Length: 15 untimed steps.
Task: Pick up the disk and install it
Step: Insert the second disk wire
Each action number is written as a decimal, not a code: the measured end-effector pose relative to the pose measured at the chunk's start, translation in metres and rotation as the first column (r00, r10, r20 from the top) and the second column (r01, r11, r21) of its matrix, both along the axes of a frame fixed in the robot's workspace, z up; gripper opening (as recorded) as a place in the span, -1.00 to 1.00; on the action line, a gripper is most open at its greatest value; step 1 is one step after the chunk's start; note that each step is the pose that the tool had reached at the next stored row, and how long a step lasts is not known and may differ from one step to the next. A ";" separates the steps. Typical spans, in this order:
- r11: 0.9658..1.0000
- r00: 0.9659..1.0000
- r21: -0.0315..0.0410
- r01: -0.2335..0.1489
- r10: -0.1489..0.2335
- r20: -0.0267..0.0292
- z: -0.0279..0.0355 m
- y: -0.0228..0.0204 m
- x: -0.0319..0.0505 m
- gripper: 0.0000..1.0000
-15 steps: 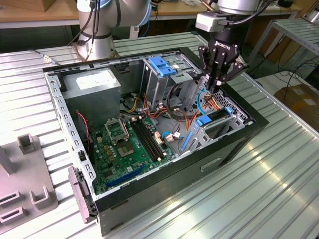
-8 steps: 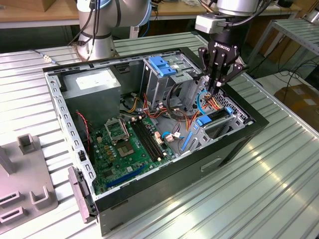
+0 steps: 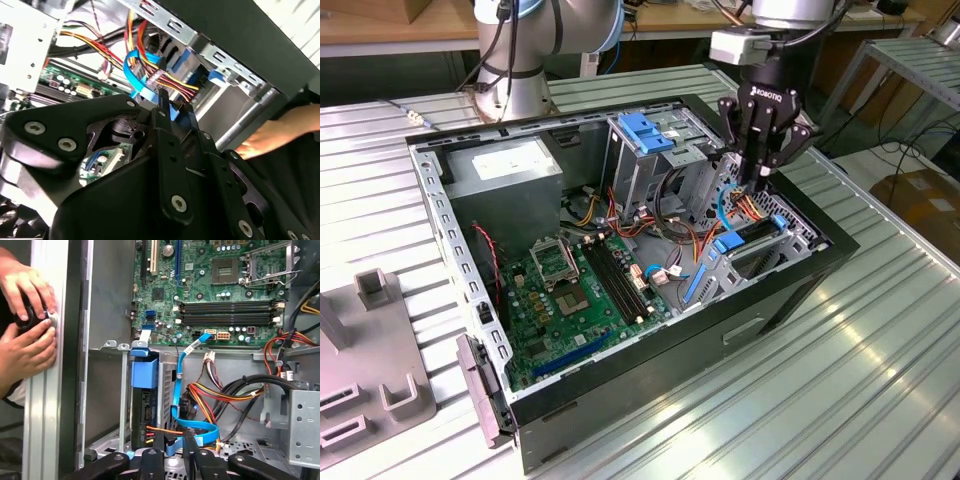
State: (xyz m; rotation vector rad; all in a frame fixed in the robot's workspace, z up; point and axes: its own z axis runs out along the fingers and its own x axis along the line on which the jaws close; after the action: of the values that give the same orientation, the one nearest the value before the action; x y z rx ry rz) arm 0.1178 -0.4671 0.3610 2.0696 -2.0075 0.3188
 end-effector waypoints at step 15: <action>0.999 1.000 0.032 0.000 0.000 0.001 -0.0024 -0.0031 -0.0001 -0.68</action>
State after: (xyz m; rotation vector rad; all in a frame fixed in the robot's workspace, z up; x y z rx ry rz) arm 0.1177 -0.4702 0.3586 2.0884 -2.0258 0.2895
